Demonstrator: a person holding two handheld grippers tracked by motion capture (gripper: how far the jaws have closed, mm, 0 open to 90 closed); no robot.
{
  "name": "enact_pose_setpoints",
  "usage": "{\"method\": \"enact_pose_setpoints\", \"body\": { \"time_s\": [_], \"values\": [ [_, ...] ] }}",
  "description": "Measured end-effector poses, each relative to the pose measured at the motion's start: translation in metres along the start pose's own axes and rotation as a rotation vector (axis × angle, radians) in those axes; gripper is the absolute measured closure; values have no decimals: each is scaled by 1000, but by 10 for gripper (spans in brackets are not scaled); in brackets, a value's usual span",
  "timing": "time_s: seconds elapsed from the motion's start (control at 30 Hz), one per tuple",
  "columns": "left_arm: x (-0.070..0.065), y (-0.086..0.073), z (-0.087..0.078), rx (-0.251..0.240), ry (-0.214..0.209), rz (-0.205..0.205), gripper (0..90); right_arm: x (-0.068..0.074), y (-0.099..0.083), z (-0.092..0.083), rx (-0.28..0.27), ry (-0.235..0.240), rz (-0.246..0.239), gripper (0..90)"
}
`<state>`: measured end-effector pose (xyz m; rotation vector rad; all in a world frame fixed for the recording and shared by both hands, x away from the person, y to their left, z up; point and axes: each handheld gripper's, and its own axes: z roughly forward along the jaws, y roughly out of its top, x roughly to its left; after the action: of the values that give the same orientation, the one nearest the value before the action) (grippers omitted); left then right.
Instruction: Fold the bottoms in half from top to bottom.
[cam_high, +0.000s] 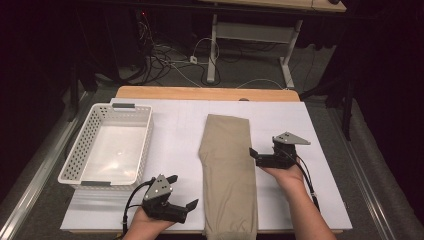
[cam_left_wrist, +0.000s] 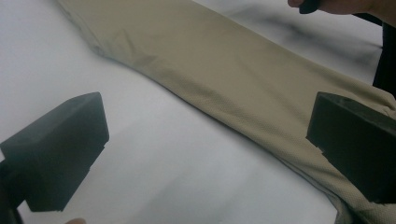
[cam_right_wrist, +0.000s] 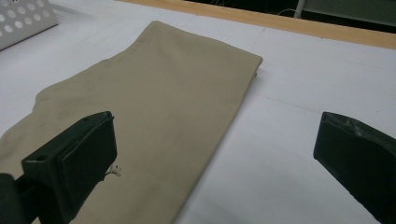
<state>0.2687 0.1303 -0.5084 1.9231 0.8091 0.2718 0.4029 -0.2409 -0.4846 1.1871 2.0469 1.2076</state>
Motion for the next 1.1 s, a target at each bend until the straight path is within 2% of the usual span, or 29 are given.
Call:
{"method": "enact_pose_setpoints", "body": {
  "time_s": [0.2,0.23,0.33,0.4,0.5,0.57,0.6,0.63,0.77,0.8,0.83,0.9,0.93,1.0,1.1],
  "values": [
    [0,-1,2,3,-2,-9,0,-10,0,15,37,2,17,11],
    [0,-1,2,6,1,-10,0,-14,2,21,63,8,31,35],
    [-1,-2,1,9,9,-9,0,-18,6,26,67,17,32,69],
    [-2,-3,1,22,40,-1,0,-21,10,30,63,18,32,122],
    [-2,-3,0,24,50,-8,0,-25,13,36,63,18,44,167],
    [-4,-5,-4,25,57,-16,0,-31,19,51,84,16,52,226],
    [-4,-5,-4,25,57,-16,0,-31,19,51,84,16,52,226],
    [-7,-8,-7,25,55,-16,0,-34,22,62,105,10,51,261],
    [-8,-10,-11,24,62,-30,0,-38,29,88,143,9,55,340],
    [-8,-10,-11,24,62,-30,0,-38,29,88,143,9,55,340],
    [-8,-10,-9,36,58,-60,0,-39,32,101,177,23,70,365],
    [-8,-9,-7,36,64,-61,0,-36,36,112,196,20,58,368],
    [-8,-9,-7,36,64,-61,0,-36,36,112,196,20,58,368],
    [-8,-8,-6,30,63,-65,0,-33,43,125,207,1,30,367],
    [-8,-10,-7,28,67,-75,0,-34,44,136,218,-5,65,366]
  ]
}}
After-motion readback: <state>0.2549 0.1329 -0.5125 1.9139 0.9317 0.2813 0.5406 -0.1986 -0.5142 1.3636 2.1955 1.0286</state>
